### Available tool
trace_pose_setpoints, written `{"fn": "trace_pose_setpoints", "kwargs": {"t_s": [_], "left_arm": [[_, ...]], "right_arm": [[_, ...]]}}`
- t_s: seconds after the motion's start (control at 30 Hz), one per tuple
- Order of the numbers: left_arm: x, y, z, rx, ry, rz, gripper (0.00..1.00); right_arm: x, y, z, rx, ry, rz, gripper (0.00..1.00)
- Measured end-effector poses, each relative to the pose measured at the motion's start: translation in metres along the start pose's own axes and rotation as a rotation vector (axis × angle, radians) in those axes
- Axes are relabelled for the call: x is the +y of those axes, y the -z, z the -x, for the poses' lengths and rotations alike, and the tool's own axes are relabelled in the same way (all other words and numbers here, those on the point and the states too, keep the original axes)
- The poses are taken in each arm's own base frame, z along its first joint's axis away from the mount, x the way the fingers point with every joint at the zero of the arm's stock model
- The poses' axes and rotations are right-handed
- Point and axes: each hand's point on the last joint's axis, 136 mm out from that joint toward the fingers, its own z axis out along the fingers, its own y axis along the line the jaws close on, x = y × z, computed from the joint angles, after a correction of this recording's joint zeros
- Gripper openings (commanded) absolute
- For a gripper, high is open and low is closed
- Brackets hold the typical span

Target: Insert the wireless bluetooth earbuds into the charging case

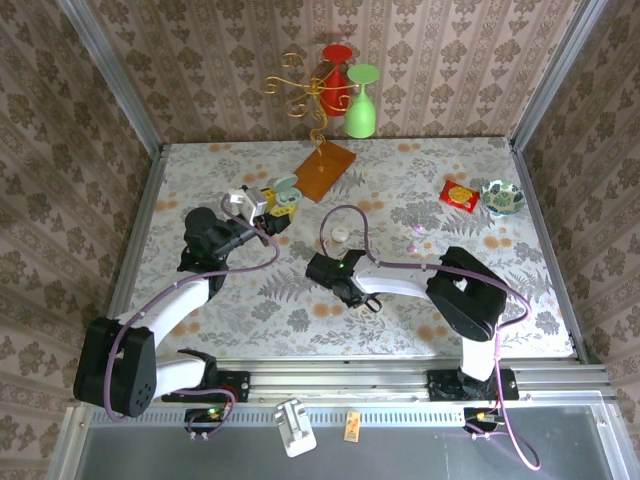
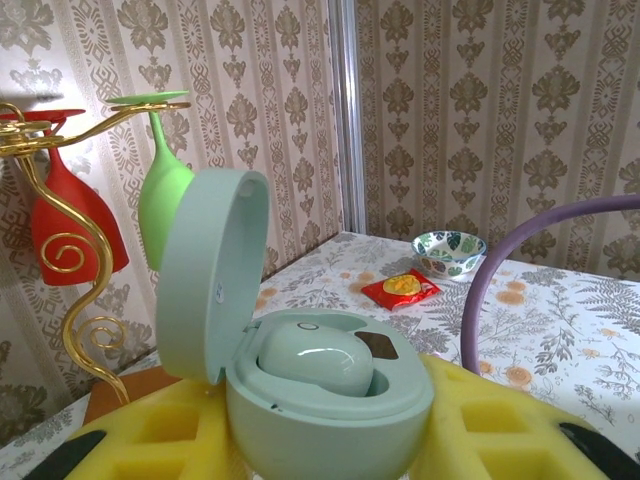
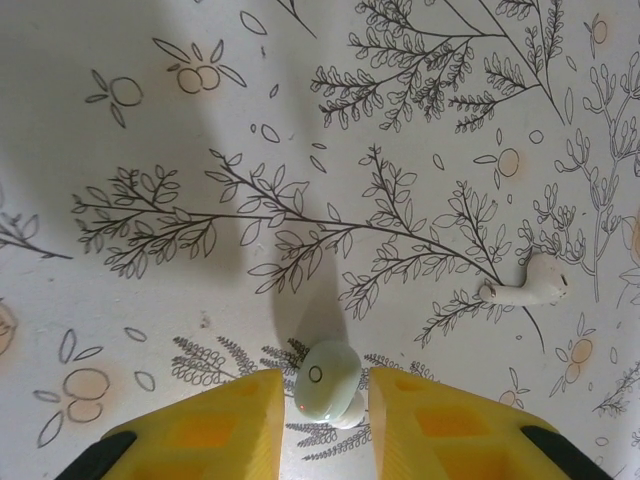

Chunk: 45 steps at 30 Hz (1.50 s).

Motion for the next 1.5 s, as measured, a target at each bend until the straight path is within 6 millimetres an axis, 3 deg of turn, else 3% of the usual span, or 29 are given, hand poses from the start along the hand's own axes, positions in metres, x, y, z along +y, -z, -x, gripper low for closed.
{"fn": "trace_pose_setpoints", "kwargs": {"t_s": [0.67, 1.0, 1.2, 1.5], "left_arm": [[0.0, 0.0, -0.003, 0.012, 0.01, 0.0, 0.3], [0.0, 0.0, -0.003, 0.012, 0.01, 0.0, 0.3], [0.0, 0.0, -0.003, 0.011, 0.01, -0.001, 0.3], [-0.001, 0.0, -0.003, 0.01, 0.009, -0.004, 0.3]], "right_arm": [[0.005, -0.009, -0.001, 0.026, 0.075, -0.06, 0.29], [0.003, -0.01, -0.002, 0.028, 0.081, -0.073, 0.19], [0.002, -0.009, -0.003, 0.034, 0.097, -0.076, 0.18], [-0.011, 0.023, 0.009, -0.042, -0.001, 0.074, 0.19]]}}
